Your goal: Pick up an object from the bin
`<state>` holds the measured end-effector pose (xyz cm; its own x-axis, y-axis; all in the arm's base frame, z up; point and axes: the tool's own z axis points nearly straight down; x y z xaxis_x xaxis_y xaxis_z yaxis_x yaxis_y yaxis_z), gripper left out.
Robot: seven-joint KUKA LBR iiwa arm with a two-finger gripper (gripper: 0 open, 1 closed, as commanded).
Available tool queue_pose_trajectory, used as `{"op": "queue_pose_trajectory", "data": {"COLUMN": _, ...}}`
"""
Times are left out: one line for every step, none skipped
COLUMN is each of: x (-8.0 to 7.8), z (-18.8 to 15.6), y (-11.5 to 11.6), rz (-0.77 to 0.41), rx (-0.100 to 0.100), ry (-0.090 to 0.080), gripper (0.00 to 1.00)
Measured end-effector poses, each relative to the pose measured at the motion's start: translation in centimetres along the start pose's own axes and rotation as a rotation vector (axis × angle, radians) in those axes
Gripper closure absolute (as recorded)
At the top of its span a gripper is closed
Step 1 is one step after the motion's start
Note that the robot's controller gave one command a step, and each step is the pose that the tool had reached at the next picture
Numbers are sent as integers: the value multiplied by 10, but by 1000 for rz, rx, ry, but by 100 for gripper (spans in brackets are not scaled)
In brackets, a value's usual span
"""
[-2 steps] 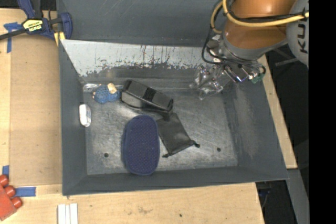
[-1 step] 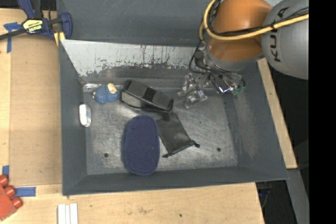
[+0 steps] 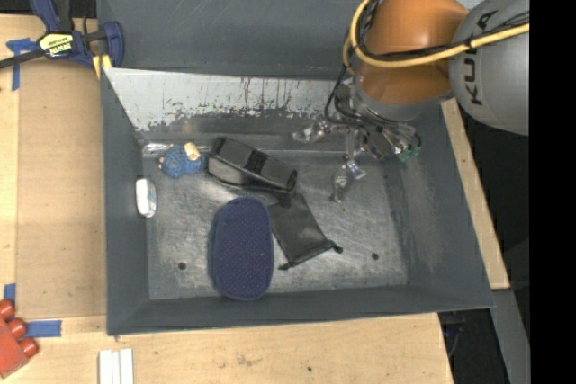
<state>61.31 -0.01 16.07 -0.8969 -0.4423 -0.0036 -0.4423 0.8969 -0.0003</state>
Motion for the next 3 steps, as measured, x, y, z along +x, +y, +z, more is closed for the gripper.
{"op": "queue_pose_trajectory", "data": {"x": -30, "z": 80, "y": 29, "rz": -99, "rx": 0, "ry": 0, "gripper": 0}}
{"op": "queue_pose_trajectory", "data": {"x": -29, "z": 76, "y": 26, "rz": -95, "rx": 3, "ry": 2, "gripper": 100}}
{"op": "queue_pose_trajectory", "data": {"x": -30, "z": 77, "y": 28, "rz": -95, "rx": 0, "ry": 1, "gripper": 0}}
